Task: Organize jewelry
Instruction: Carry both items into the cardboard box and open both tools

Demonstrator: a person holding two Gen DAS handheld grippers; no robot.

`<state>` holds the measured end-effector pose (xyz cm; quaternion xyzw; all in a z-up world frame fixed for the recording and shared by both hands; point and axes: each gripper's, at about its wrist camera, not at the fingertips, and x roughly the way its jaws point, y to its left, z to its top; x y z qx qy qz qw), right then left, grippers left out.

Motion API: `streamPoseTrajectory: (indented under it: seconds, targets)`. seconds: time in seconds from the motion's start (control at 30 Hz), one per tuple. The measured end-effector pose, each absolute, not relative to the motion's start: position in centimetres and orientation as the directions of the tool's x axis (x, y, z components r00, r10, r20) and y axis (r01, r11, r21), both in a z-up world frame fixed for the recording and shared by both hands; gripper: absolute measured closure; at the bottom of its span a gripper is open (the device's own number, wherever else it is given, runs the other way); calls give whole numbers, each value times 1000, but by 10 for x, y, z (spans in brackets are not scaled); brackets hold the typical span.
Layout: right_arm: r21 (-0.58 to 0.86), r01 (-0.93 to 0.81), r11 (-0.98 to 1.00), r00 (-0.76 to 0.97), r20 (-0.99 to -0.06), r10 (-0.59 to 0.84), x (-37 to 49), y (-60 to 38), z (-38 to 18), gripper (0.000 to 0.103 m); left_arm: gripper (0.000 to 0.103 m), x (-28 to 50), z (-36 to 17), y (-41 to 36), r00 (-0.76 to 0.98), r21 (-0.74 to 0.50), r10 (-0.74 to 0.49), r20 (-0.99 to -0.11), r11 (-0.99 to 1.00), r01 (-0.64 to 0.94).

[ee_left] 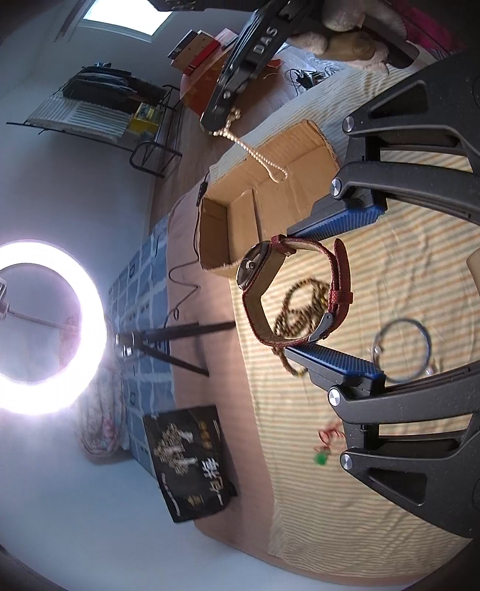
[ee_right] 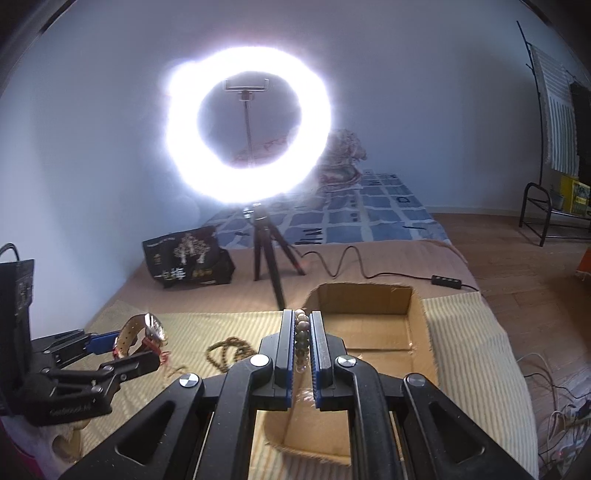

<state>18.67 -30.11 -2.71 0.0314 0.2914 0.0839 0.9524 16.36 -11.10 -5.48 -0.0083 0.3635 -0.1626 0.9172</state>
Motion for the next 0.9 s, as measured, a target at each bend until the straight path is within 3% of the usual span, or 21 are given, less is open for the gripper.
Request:
streamPoseTrajectory:
  seconds: [0.9]
  targets:
    - [78,31,996,724,-689,31,274,-374,-96,98,45,212,-108,-216,558,-160,-374,-741,905,393]
